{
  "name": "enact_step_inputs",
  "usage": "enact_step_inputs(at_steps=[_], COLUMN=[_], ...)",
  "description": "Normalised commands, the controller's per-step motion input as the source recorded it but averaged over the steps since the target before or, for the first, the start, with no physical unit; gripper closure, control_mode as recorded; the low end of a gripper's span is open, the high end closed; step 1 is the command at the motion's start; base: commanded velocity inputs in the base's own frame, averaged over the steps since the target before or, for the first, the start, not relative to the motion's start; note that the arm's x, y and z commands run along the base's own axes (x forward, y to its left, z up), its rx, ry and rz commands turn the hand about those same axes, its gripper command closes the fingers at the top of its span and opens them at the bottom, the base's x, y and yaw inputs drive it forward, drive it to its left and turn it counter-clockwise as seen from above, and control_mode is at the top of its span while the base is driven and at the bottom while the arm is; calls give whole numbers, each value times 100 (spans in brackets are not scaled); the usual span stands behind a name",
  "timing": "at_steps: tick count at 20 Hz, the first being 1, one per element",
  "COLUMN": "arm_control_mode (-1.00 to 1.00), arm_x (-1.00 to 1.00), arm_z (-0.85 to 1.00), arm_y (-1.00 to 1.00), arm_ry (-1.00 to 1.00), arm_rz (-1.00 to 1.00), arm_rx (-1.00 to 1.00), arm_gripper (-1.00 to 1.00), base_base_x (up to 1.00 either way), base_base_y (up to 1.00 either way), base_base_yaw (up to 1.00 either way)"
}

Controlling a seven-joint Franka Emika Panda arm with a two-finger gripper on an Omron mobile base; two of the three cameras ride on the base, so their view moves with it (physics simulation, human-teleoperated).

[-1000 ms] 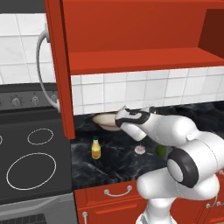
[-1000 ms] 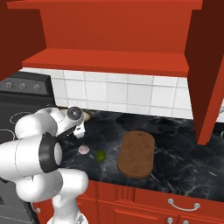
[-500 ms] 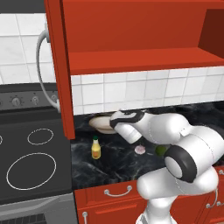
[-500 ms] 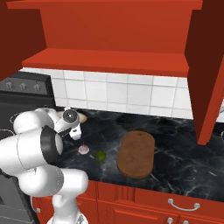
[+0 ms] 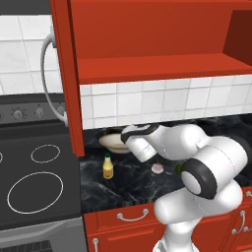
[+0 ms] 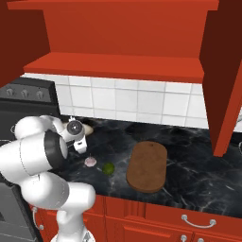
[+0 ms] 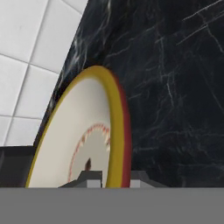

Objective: Open the cabinet. Place the bowl and condiment on the counter. Then place the lime and garlic on the cutting board.

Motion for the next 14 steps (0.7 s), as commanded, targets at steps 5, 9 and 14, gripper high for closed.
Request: enact_step_inputs(at_steps=[5,9,14], arm_control_mode=[-100,-100,-100], arm_x=[9,16,19], arm_z=[-28,-31,-32], arm_y=[0,0,6], arm_ry=[0,0,0], arm_rz=[1,0,0], arm_rx=[0,-2,-4], arm_gripper=[100,100,100], base_base_x=[0,0,0], base_base_y=[0,0,0], base_base_yaw=[0,0,0])
